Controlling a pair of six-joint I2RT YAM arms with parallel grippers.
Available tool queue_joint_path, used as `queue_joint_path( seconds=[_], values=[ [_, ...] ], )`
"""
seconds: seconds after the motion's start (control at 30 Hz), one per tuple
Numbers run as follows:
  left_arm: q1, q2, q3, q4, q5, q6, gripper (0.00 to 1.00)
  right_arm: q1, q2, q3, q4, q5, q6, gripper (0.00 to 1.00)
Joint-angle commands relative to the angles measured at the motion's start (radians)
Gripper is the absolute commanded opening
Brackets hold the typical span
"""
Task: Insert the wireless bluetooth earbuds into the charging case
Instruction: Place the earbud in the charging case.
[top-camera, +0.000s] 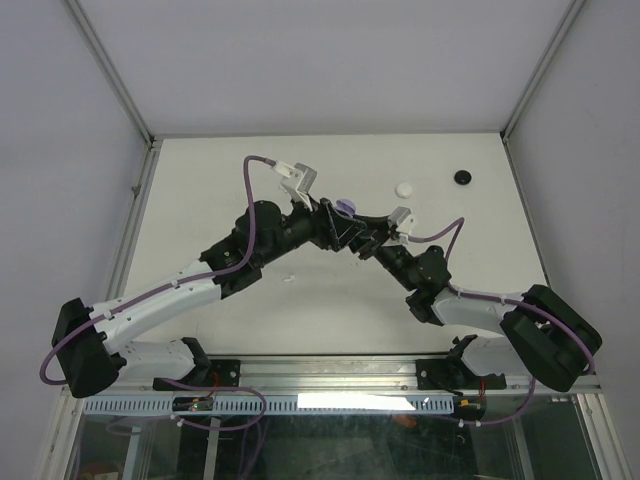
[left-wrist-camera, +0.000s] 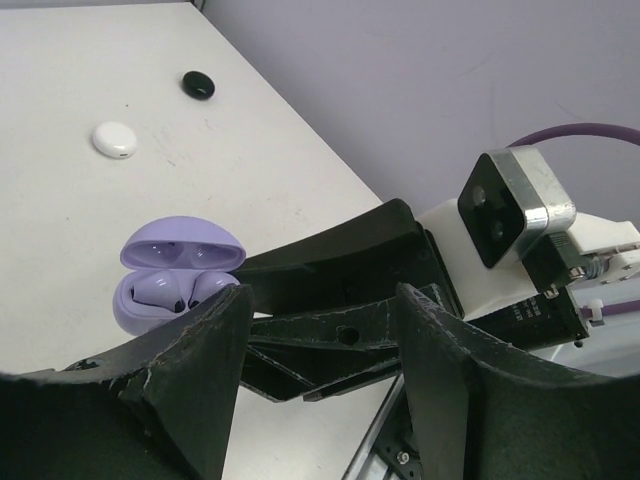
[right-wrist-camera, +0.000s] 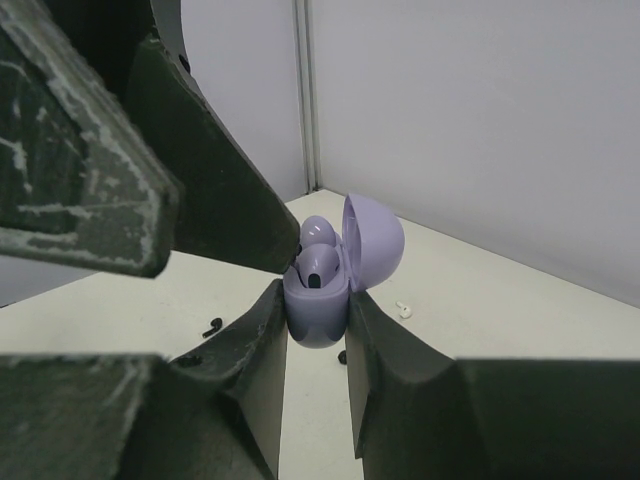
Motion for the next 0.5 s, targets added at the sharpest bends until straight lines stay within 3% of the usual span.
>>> queue_joint_path(
  seconds=[0.0,0.27,0.47],
  values=[
    [0.017,-0.029,0.062,-0.013,0.007,0.04,0.61,0.005,-0.02,0.041,0.015,-0.029,0.003,0.0],
    [0.165,-0.107,0.083,-0.156,0.133,0.115,0.67,0.005,-0.059,0.067,-0.118,-0.119,0.006,0.0],
    [0.271,-0.105,0.114,-0.26,0.301,0.15,0.83,0.006,-0.093,0.085,-0.197,-0.178,0.022,0.0]
  ],
)
